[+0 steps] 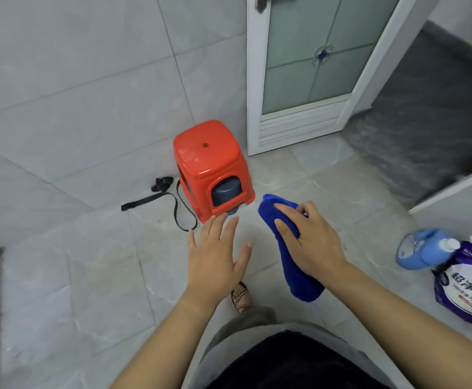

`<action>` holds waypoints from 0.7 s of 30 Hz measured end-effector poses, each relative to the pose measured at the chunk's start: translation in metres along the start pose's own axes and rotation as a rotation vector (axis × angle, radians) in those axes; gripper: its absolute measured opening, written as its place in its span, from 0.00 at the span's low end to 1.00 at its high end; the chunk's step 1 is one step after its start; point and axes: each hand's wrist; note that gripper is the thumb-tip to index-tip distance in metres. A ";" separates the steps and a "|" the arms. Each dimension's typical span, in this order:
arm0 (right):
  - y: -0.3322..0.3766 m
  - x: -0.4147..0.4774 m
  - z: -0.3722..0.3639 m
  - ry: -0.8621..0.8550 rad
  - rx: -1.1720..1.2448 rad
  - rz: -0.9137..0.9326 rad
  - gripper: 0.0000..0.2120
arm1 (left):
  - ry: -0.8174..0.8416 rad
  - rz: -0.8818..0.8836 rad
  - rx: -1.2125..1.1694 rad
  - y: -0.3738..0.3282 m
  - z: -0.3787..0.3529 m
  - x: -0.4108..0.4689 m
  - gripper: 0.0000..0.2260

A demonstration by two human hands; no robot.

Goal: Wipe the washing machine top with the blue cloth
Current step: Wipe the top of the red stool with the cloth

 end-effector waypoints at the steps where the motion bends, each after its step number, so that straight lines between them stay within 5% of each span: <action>1: 0.001 0.014 -0.001 -0.006 -0.003 -0.007 0.20 | -0.004 -0.018 -0.001 0.003 0.000 0.018 0.26; 13: -0.031 0.151 0.009 -0.033 0.033 -0.102 0.21 | 0.018 -0.010 -0.014 -0.011 -0.029 0.173 0.27; 21: -0.069 0.293 0.017 0.030 0.070 0.099 0.20 | -0.050 0.167 0.057 -0.042 -0.053 0.285 0.27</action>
Point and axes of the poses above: each hand's wrist, its own x-axis towards the middle knuckle, its own z-axis out of the back of the hand, y = z × x, and after that the axes turned 7 degrees about -y, right-handed
